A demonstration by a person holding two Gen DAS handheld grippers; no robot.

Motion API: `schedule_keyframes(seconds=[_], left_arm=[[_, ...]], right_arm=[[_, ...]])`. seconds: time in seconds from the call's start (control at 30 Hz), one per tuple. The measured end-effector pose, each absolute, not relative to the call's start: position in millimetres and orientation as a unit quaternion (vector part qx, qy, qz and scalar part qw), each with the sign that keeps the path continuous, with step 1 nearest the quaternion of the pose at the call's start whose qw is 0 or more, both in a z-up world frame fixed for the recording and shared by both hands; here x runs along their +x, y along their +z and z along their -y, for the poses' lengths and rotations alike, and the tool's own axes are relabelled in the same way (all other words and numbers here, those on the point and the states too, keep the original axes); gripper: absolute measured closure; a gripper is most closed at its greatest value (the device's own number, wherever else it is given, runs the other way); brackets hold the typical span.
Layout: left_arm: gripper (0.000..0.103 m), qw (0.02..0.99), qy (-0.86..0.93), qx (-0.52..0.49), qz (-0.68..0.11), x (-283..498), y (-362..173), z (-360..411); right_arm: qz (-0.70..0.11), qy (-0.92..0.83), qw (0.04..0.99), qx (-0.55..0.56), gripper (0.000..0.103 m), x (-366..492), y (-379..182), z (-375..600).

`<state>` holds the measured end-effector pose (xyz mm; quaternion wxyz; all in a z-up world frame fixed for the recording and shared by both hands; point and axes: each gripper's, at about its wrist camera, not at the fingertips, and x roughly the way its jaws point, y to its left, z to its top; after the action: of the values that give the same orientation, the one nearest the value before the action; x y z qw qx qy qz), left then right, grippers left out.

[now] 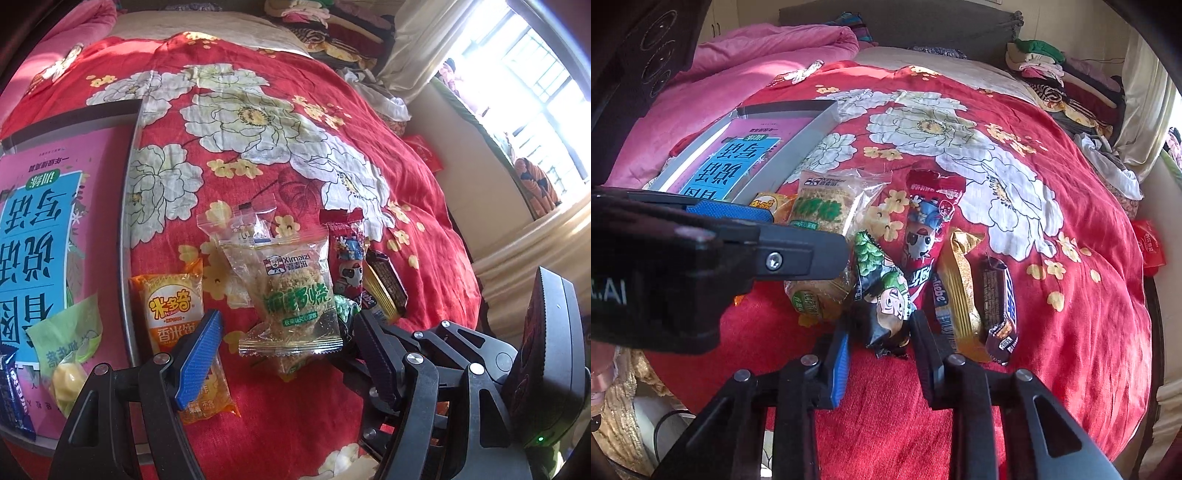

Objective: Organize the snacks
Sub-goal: 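Grasp the clear bread bag with the left tool while the right tool grasps the dark green packet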

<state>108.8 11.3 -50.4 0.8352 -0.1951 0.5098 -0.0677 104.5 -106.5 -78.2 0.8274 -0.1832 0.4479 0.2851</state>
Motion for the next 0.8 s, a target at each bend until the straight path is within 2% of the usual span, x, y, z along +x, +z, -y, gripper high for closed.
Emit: schedule_keyframes(seconds=[0.27, 0.5, 0.8], left_arm=[[0.032, 0.821, -0.070, -0.236, -0.515, 116, -59, -18], [0.056, 0.815, -0.072, -0.253, -0.516, 116, -65, -26], [0.057, 0.815, -0.080, -0.266, -0.508, 105, -59, -42]], right_arm=[[-0.445, 0.292, 0.827, -0.178, 0.072, 114, -82, 103], [-0.447, 0.301, 0.828, -0.156, 0.072, 122, -81, 108], [-0.445, 0.330, 0.825, -0.113, 0.074, 118, -72, 118]])
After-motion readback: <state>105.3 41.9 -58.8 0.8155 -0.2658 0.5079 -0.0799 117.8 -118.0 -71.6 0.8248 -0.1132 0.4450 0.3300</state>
